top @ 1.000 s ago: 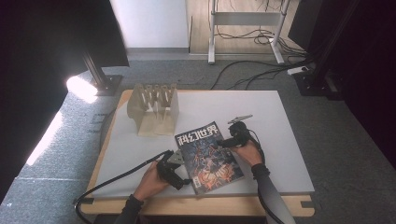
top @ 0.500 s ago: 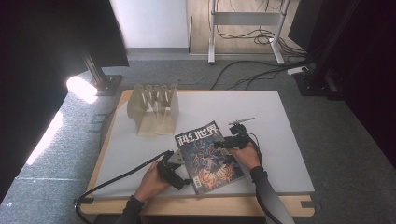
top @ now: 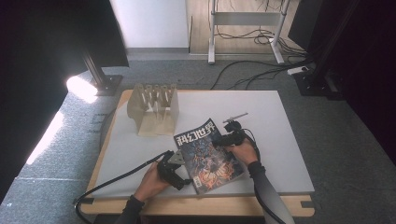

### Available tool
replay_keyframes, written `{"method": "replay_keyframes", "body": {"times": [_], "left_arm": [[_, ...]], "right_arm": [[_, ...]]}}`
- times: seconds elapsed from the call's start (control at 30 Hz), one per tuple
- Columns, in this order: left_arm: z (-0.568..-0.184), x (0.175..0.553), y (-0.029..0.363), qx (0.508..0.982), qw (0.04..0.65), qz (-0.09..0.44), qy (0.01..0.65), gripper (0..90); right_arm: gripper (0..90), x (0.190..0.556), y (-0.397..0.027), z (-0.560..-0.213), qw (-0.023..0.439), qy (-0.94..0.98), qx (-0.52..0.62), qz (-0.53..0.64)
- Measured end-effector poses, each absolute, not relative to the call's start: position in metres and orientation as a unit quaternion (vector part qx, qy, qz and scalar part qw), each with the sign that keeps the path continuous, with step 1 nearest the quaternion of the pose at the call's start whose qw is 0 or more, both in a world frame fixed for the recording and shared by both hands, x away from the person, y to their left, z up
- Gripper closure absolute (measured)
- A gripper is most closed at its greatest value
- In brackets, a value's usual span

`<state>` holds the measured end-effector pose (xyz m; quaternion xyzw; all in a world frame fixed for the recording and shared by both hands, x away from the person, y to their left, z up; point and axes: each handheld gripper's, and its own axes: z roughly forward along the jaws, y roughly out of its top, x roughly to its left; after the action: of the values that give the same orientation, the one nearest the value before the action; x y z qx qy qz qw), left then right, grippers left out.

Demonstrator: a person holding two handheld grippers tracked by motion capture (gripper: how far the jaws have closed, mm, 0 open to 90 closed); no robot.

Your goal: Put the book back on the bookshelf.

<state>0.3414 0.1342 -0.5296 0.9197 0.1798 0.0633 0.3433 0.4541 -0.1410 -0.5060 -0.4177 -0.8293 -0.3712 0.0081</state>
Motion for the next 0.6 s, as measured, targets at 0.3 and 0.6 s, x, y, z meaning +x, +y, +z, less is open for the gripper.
{"method": "replay_keyframes", "body": {"times": [0.3,0.6], "left_arm": [[-0.53,0.341,0.134,0.919,0.344,0.062,0.182,0.0],[-0.527,0.342,0.138,0.917,0.331,0.071,0.211,0.0]], "right_arm": [[80.3,0.454,-0.13,-0.485,-0.02,-0.848,-0.372,-0.377],[81.2,0.43,-0.124,-0.455,-0.04,-0.851,-0.331,-0.406]]}}
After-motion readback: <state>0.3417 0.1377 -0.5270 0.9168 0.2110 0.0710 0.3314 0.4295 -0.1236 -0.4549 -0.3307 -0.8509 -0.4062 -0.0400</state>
